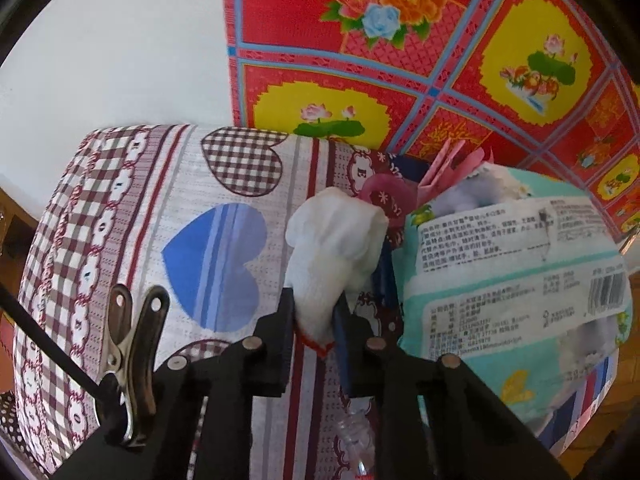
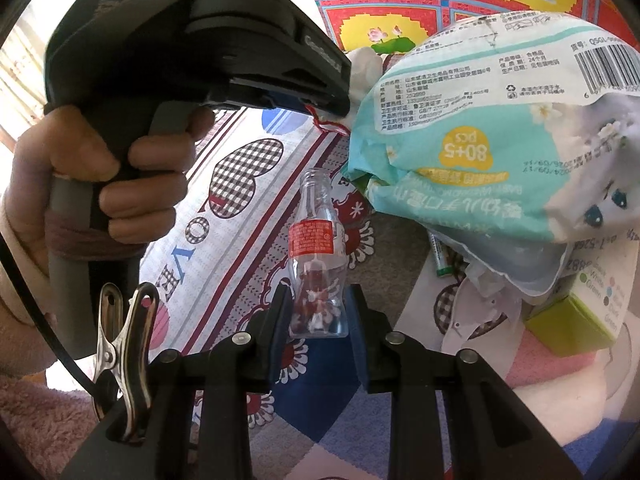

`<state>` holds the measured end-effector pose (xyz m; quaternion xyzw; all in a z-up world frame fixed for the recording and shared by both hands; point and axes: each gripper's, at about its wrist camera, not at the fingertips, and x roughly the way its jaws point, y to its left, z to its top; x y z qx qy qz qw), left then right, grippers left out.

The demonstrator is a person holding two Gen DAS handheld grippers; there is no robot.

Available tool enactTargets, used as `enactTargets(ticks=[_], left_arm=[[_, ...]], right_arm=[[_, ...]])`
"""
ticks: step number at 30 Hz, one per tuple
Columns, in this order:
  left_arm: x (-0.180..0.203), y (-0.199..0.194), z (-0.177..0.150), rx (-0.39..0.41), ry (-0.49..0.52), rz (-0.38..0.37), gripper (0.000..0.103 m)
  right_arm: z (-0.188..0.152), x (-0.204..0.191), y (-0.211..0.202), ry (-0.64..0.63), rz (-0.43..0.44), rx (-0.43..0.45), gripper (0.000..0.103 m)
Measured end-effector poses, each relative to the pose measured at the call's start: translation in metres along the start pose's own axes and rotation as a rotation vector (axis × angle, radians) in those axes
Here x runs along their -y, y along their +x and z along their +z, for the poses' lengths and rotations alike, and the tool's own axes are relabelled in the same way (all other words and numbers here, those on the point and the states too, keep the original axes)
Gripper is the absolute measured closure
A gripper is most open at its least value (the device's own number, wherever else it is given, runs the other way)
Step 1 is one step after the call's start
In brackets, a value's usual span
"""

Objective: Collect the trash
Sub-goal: 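Grasp the clear red-label bottle with the right tool while the left tool grasps the white tissue, then carry the white tissue over the red bucket while the right tool carries the bottle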

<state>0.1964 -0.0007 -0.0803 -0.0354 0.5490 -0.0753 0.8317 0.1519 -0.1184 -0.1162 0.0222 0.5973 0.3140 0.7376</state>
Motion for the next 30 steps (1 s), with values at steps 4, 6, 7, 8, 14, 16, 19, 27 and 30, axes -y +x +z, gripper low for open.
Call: enactTargets(ticks=[4,6,7,8,14,16,19,27,30], left_arm=[[-0.016,-0.010,-0.001,0.017,-0.032,0.010,0.085],[-0.022,-0.016,-0.002,0.026,-0.047,0.023,0.085],[-0.025,-0.019,-0.003,0.029,-0.054,0.031,0.085],[-0.030,-0.022,-0.004,0.034,-0.066,0.041,0.085],[-0.052,-0.041,-0.013,0.056,-0.122,0.068,0.085],[-0.058,-0.045,-0.017,0.061,-0.139,0.072,0.085],[-0.070,-0.055,-0.020,0.074,-0.164,0.078,0.085],[-0.101,-0.077,-0.025,0.103,-0.224,0.091,0.085],[-0.114,-0.085,-0.029,0.106,-0.238,0.097,0.085]], right_arm=[[-0.001,-0.002,-0.002,-0.014,0.004,0.015,0.074],[-0.001,-0.003,-0.002,-0.019,0.005,0.018,0.074],[-0.001,-0.003,-0.003,-0.021,0.008,0.019,0.074],[-0.001,-0.004,-0.003,-0.024,0.010,0.021,0.074],[0.000,-0.014,-0.009,-0.058,0.017,0.048,0.074],[0.001,-0.017,-0.011,-0.062,0.014,0.060,0.075],[0.004,-0.021,-0.014,-0.066,0.011,0.081,0.075],[0.020,-0.037,-0.023,-0.109,0.010,0.130,0.075],[0.027,-0.048,-0.021,-0.115,0.018,0.137,0.075]])
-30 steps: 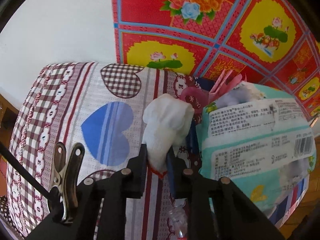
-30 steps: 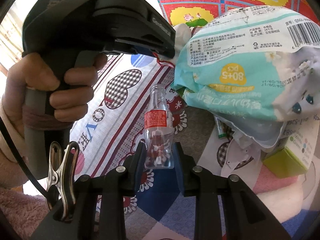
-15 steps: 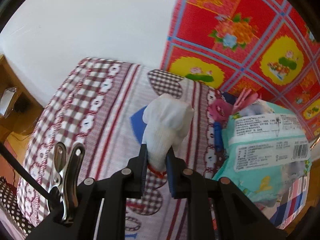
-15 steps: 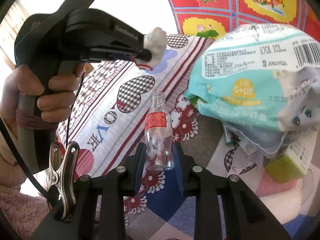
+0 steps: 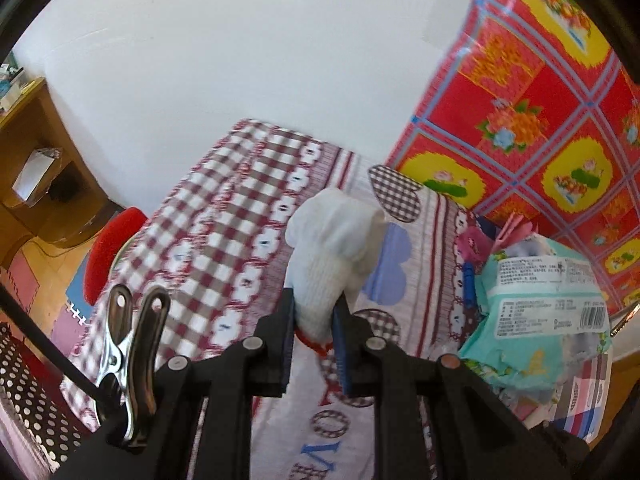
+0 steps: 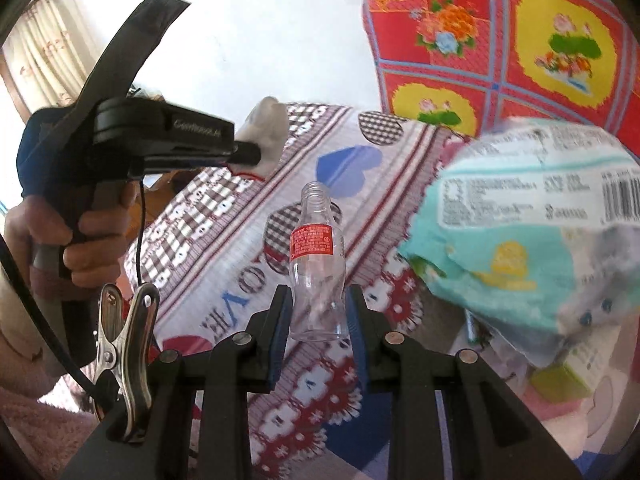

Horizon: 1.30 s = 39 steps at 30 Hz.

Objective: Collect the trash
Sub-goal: 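Carry the white tissue over the red bucket while the right tool carries the bottle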

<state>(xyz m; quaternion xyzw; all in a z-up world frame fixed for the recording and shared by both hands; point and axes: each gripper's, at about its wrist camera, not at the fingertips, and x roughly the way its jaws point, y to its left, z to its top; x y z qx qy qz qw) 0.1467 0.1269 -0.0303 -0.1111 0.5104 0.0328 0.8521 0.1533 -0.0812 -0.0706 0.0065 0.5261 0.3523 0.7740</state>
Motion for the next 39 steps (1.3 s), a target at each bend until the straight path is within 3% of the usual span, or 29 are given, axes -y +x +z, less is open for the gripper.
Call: enactTargets(ticks=[12,27,39], left_arm=[[-0.089,-0.026,0.007,0.014,-0.095,0.064,0.085],[-0.198,-0.046,0.016,0.034,-0.230,0.124,0.085],[-0.261,-0.030,0.026,0.006,-0.235,0.158,0.085]], right_arm=[[0.042,-0.047,0.009,-0.010,0.049,0.036,0.075],[0.099,-0.120,0.052,-0.076,0.114,0.030,0.075],[0.143,-0.180,0.081,-0.130,0.147,0.036,0.075]])
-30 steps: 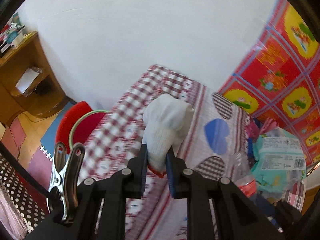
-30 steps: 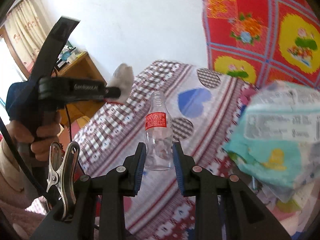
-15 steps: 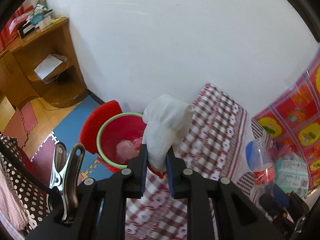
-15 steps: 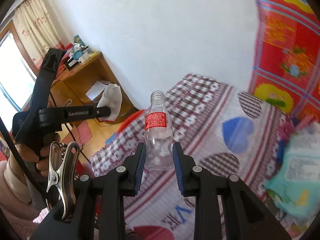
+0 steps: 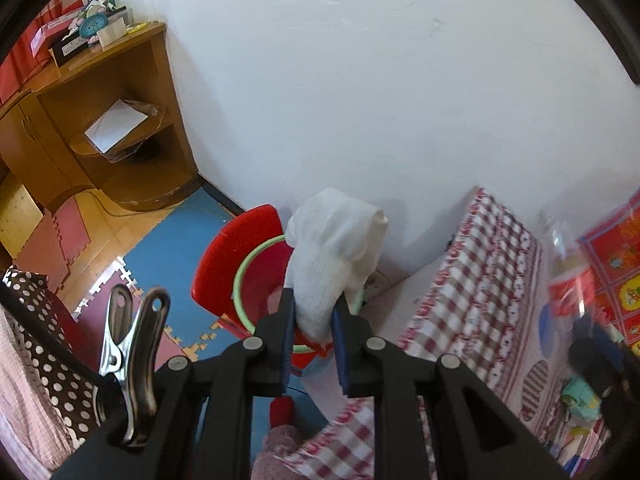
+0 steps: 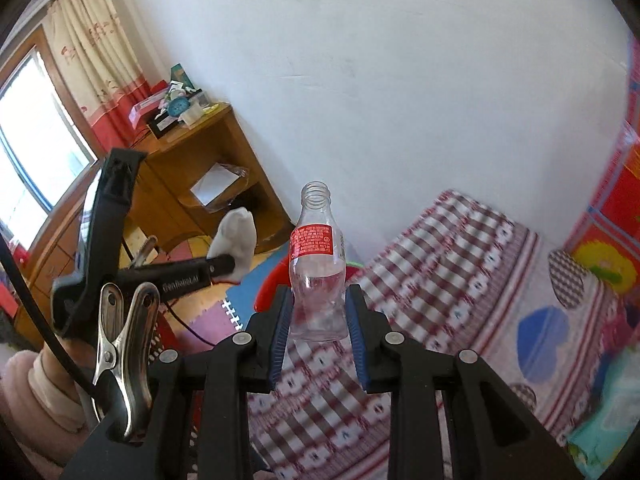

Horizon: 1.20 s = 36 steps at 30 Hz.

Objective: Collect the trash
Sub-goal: 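Carry the white tissue over the red bucket while the right tool carries the bottle, then open the left tool to drop the white tissue into the red bucket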

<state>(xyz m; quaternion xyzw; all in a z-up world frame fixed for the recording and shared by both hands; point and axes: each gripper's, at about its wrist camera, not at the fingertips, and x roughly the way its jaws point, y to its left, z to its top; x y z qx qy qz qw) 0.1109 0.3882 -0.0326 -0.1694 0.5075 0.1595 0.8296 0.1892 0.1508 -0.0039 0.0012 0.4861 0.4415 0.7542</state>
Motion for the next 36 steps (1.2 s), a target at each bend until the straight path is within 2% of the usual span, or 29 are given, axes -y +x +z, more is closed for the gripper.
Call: enactTargets(ticks=[6,19,27,36], left_arm=[[-0.020,0.029,0.004,-0.046,0.016,0.008,0.085],[-0.043,0.098,0.011,-0.129,0.024,-0.043,0.085],[-0.048,0.138,0.011,-0.182,0.036,-0.065,0.085],[-0.046,0.168,0.010,-0.194,0.059,-0.079,0.085]], right_arm=[[0.019,-0.015,0.029,0.004,0.004,-0.029,0.075],[0.040,-0.032,0.094,0.031,-0.014,-0.101,0.075],[0.050,-0.031,0.115,0.042,-0.056,-0.111,0.075],[0.055,-0.033,0.132,0.049,-0.078,-0.125,0.075]])
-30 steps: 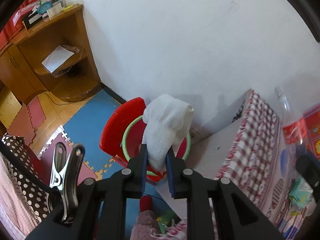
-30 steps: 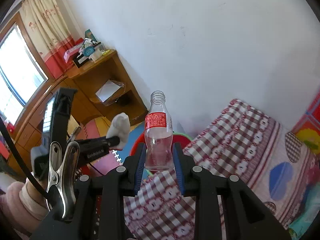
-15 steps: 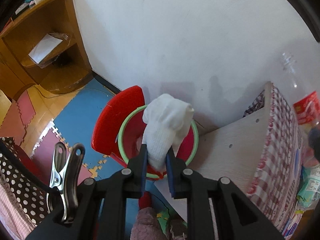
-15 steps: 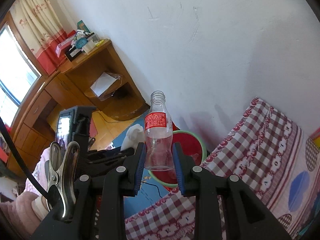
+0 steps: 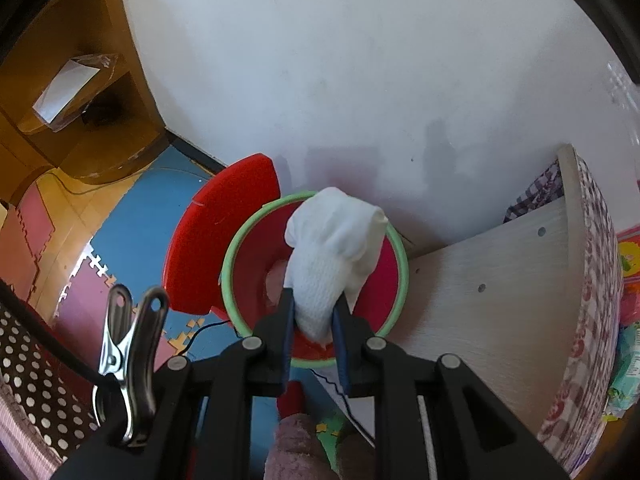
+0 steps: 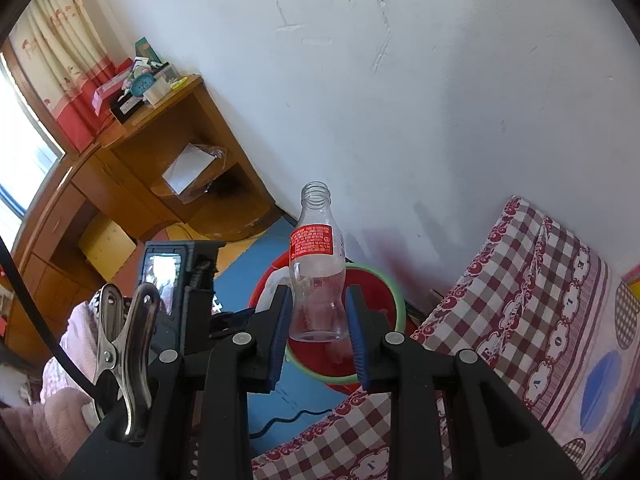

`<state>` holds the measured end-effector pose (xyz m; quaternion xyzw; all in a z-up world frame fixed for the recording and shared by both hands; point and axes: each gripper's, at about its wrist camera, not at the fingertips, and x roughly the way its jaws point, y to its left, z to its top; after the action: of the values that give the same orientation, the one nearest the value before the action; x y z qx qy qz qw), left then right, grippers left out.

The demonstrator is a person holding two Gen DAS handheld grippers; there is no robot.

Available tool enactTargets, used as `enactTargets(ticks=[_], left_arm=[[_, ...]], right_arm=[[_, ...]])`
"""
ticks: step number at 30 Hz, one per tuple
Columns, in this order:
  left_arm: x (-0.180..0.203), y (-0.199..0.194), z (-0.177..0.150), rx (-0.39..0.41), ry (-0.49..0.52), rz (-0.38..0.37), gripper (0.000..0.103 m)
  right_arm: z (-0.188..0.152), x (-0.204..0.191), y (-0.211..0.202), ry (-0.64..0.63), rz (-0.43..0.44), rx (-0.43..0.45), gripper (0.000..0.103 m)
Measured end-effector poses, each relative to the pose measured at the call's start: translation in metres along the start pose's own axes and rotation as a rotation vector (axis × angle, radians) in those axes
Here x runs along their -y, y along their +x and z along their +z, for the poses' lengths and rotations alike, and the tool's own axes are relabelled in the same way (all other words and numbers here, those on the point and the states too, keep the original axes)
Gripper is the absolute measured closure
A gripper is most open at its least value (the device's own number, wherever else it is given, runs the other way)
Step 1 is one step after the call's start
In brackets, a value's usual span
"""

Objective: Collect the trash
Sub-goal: 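Open the left tool to drop the white tissue into the red bucket, then lower the red-label bottle into the red bucket and open the right tool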

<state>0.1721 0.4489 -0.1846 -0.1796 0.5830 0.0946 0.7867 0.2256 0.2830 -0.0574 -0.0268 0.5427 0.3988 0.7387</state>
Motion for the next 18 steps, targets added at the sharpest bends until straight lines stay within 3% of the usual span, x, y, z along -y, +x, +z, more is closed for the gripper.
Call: enactTargets(ticks=[5,9,18], left_arm=[[0.001,0.007,0.005,-0.004,0.003,-0.011,0.080],[-0.001,0.011,0.008,-0.011,-0.004,-0.022,0.066],[-0.013,0.008,0.006,-0.022,-0.051,-0.004,0.064]], right_arm=[[0.003,-0.011,0.013,0.002,-0.006,-0.014,0.075],[0.001,-0.014,0.021,0.001,-0.008,-0.027,0.075],[-0.002,-0.024,0.045,0.001,-0.009,-0.063,0.075]])
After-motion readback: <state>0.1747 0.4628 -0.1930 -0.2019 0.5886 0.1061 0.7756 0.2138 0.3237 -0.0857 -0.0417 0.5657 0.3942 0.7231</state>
